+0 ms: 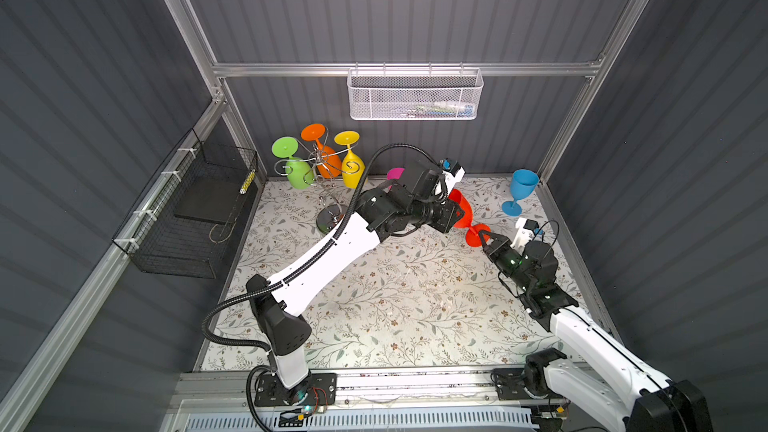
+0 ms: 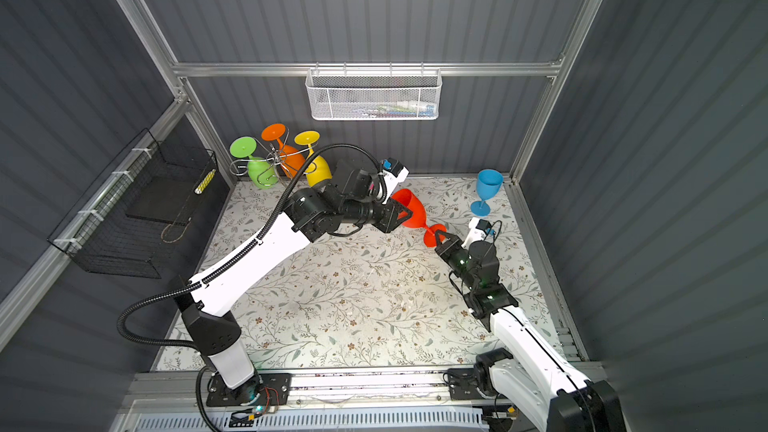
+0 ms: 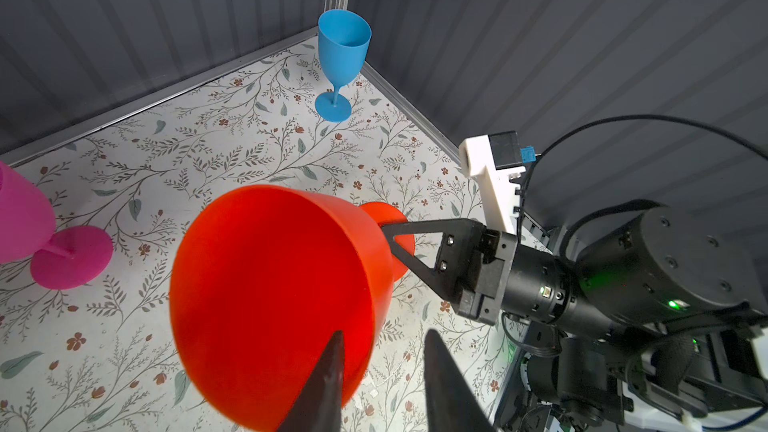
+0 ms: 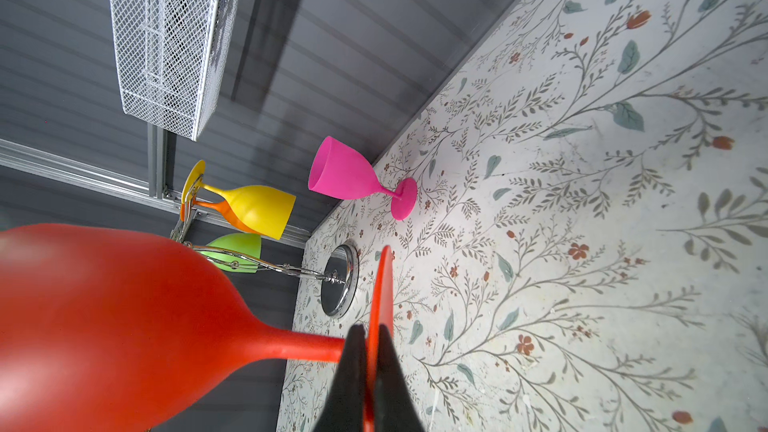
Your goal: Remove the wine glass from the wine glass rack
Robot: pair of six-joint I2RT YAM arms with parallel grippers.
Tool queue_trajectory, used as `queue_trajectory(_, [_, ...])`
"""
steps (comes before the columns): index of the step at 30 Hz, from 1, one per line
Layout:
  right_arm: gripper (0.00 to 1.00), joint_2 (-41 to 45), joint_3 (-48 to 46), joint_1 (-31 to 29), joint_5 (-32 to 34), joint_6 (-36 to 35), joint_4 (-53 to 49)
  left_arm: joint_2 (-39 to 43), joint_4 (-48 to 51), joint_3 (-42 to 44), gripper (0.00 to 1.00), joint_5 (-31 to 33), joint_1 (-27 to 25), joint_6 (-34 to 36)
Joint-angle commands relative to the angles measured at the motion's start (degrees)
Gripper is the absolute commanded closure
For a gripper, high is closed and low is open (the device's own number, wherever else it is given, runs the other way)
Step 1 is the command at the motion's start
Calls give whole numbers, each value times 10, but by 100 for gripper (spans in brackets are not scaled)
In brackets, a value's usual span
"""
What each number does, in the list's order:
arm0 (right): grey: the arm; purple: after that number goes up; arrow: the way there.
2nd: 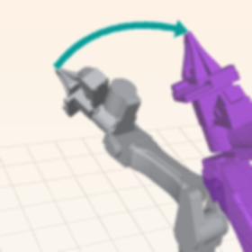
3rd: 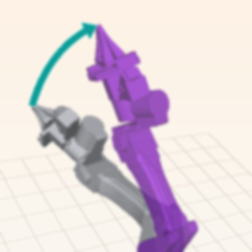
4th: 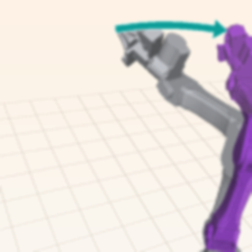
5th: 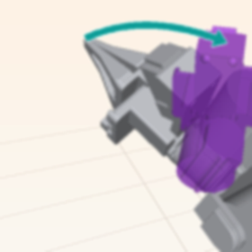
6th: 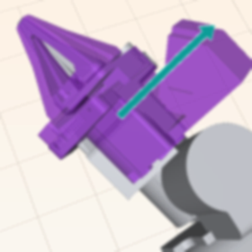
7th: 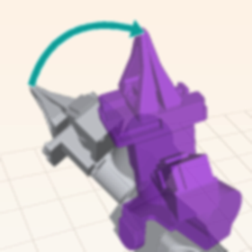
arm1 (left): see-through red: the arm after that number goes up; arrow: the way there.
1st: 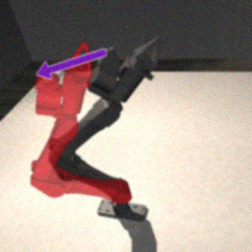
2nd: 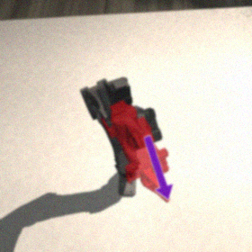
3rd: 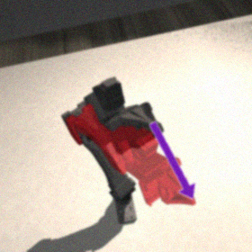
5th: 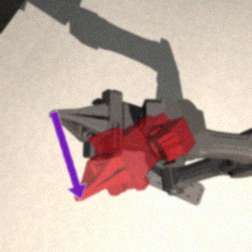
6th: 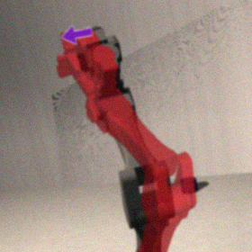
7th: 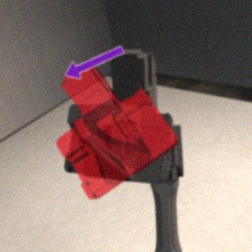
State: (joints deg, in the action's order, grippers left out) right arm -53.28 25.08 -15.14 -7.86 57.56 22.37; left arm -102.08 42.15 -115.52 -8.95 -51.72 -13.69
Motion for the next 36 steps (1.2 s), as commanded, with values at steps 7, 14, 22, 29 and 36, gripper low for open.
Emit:
queue_trajectory(7, [100, -24, -16, 2, 1, -6, 112, -28, 27, -33, 89, -51, 20, -21])
queue_trajectory(14, [92, -59, -14, 2, 0, -10, 161, -56, 41, -70, 100, -63, 30, -22])
queue_trajectory(22, [68, -104, 1, 2, 15, -24, 192, -85, 58, -105, 100, -54, 45, -17])
queue_trajectory(29, [57, -166, 6, 3, 19, -19, 243, -102, 65, -114, 100, -46, 62, -20])
queue_trajectory(36, [36, -155, -1, 11, 53, -33, 233, -130, 129, -156, 100, 25, 78, 5])
